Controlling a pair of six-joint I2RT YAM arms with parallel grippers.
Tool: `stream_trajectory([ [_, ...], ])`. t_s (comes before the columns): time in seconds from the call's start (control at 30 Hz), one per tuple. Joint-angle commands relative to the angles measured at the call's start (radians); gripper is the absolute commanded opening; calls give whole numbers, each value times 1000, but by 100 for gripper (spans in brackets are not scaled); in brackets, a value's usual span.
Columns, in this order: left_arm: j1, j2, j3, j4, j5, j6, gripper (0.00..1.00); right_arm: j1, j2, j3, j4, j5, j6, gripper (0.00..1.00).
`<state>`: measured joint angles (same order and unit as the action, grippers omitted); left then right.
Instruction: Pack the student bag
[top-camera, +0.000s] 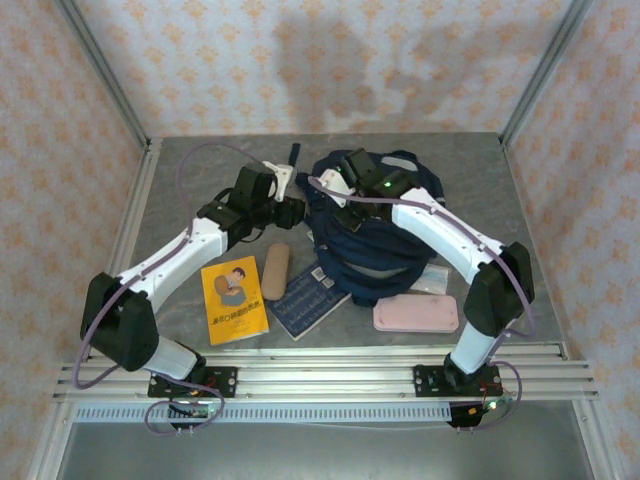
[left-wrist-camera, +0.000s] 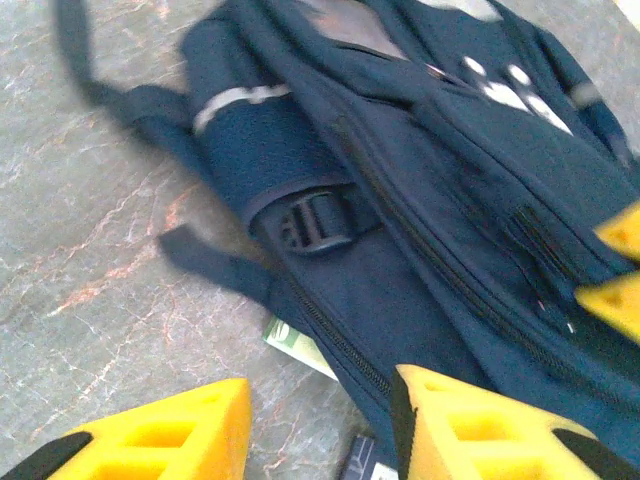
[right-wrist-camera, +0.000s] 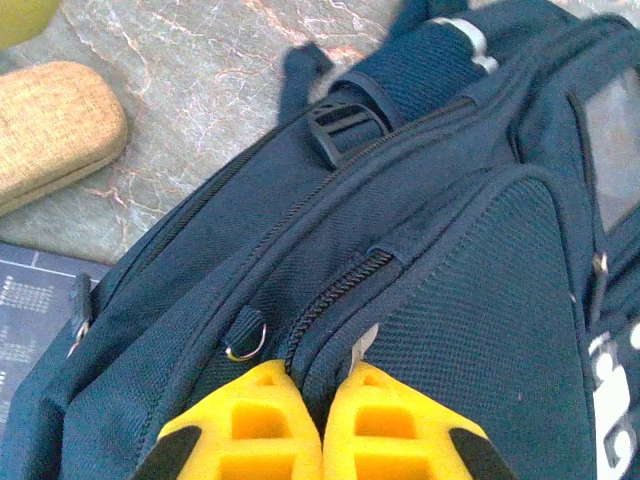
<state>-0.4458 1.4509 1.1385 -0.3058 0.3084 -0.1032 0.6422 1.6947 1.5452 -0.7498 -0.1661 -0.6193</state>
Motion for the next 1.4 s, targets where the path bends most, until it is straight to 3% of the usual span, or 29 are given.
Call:
stream_trajectory([
  [0.0, -30, -38, -42, 24, 64, 261, 40, -11, -85, -35, 107, -21, -165, 0],
  [0.1, -36, -55, -110, 61, 190, 366, 39, -35, -104, -53, 113, -64, -169, 0],
  [0.2, -50, -66, -166, 127, 267, 361, 39, -57, -113, -55, 127, -88, -139, 0],
  [0.5, -149, -46, -232, 186, 185, 327, 48, -62, -119, -55, 167, -131, -67, 0],
  [1.1, -165, 48, -245, 223, 234, 322, 56, -62, -142, -63, 188, -133, -42, 0],
  [1.37, -165, 97, -233, 271, 209, 314, 54, -62, -142, -66, 197, -167, -8, 0],
])
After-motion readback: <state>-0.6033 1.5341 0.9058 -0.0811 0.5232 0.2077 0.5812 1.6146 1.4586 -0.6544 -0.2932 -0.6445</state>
